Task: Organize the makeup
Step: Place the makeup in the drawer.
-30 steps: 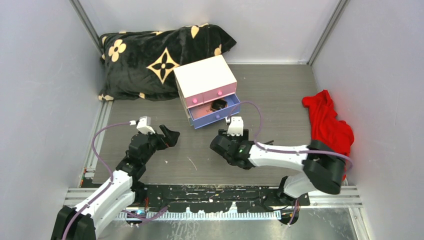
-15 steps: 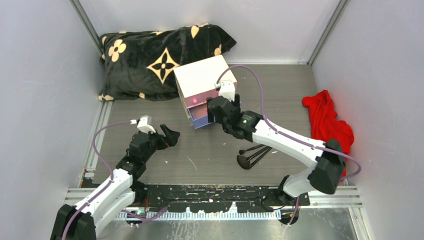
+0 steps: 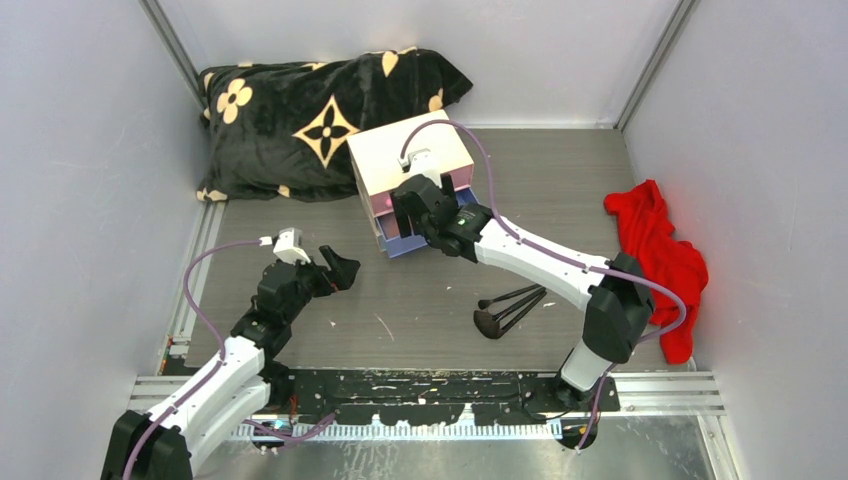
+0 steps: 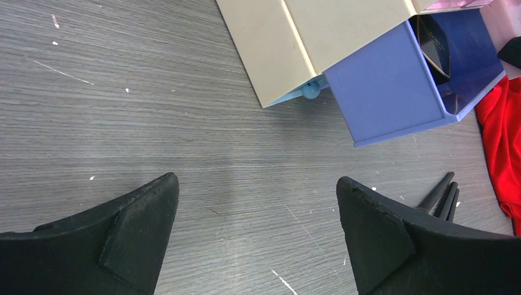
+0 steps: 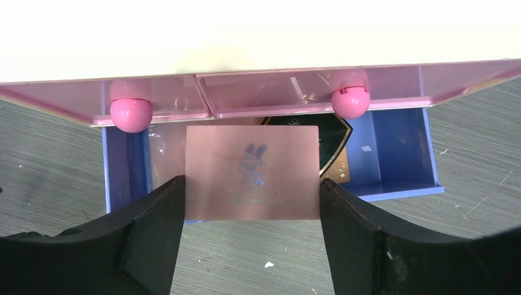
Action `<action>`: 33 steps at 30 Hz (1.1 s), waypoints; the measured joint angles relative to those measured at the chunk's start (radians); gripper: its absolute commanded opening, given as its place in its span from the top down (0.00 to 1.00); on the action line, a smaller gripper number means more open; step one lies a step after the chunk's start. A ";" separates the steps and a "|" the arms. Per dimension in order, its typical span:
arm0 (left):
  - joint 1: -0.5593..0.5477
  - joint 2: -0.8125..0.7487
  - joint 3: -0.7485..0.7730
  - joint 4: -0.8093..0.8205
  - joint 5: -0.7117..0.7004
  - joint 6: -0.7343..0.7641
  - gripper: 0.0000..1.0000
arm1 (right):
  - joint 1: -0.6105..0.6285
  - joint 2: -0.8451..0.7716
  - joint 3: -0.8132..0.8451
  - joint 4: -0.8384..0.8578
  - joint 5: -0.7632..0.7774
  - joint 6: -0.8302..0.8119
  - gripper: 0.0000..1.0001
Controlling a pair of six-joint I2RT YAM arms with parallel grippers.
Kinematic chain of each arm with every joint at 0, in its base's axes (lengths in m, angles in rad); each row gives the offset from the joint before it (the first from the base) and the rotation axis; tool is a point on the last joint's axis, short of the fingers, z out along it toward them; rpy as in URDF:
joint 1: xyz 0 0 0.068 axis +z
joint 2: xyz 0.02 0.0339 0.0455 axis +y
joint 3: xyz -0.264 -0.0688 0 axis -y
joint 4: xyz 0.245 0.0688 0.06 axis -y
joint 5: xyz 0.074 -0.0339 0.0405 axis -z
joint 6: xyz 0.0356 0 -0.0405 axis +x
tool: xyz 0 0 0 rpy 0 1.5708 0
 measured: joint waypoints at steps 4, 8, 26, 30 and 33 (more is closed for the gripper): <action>0.000 0.000 0.000 0.000 0.000 0.000 0.00 | -0.002 0.005 0.001 0.003 -0.006 -0.008 0.92; 0.000 -0.005 0.001 -0.008 0.000 0.000 0.00 | -0.003 0.030 0.001 0.006 -0.021 -0.008 0.91; 0.000 -0.025 0.008 -0.037 -0.010 0.008 0.00 | -0.019 0.077 -0.002 0.045 -0.045 -0.019 0.00; 0.000 -0.016 0.008 -0.037 -0.010 0.008 0.00 | -0.019 0.046 -0.026 0.068 -0.045 -0.026 0.00; 0.000 -0.016 0.008 -0.037 -0.010 0.008 0.00 | -0.019 0.010 -0.043 0.076 -0.041 -0.030 0.00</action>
